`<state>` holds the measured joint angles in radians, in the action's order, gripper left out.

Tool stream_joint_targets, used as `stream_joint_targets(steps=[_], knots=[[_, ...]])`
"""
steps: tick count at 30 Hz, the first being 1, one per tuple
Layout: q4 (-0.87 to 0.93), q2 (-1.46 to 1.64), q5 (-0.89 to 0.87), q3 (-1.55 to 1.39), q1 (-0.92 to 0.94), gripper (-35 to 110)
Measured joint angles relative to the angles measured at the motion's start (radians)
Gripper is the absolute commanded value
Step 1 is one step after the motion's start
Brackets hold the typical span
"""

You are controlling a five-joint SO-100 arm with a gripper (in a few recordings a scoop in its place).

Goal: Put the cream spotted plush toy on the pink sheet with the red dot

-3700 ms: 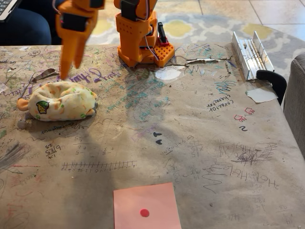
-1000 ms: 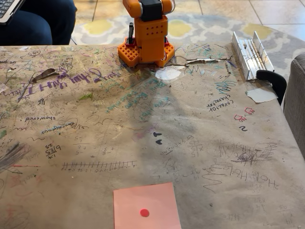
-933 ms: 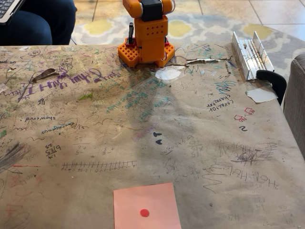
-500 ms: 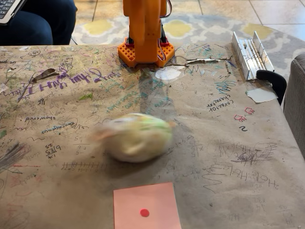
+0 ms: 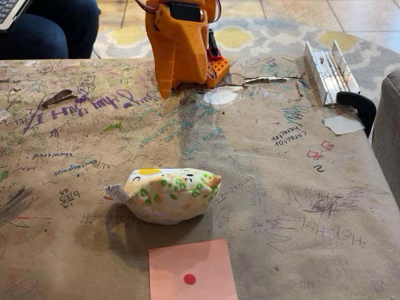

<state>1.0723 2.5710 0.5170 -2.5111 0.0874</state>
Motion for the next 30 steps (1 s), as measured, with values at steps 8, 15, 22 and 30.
stream_joint_targets(steps=[8, 15, 22, 30], knots=[[-0.133, -0.683, -0.064, 0.224, 0.009, 48], [-0.087, -1.132, -0.084, 0.572, 0.092, 49], [0.127, -1.365, -0.043, 0.877, 0.115, 47], [0.158, -1.37, -0.012, 0.873, 0.115, 5]])
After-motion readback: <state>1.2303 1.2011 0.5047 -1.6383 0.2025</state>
